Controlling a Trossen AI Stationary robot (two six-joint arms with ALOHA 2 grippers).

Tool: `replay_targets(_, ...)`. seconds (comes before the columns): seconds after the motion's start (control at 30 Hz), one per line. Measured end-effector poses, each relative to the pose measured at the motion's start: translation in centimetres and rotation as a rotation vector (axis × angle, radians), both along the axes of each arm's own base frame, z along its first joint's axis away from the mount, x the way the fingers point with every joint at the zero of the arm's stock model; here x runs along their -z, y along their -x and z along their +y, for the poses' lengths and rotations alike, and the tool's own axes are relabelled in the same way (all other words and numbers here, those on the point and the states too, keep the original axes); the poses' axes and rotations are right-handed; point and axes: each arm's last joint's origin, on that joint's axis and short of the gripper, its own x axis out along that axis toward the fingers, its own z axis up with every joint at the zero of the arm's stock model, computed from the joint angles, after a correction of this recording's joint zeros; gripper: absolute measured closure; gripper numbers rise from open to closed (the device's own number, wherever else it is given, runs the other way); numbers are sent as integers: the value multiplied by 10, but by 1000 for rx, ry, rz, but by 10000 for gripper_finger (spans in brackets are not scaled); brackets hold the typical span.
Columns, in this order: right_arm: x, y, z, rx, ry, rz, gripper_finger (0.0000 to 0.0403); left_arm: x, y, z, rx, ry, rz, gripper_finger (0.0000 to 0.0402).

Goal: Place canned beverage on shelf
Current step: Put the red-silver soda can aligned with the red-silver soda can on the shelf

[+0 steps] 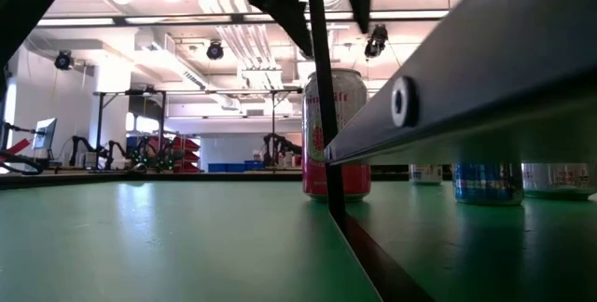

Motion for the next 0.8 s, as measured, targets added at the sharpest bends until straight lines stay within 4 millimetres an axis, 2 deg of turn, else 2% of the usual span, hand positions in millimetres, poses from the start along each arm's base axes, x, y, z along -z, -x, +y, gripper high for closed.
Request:
replay_targets(0.23,0,0,0,0,0,0,19,-16,30,11,-18,-28,38,24)
replay_targets(0.43,0,0,0,1,0,0,19,-12,80,23,-66,-72,-41,24)
replay_targets(0.67,0,0,0,0,0,0,19,20,157,35,-104,-110,-282,24)
replay_targets(0.8,0,0,0,0,0,0,19,44,188,41,-68,-166,-421,24)
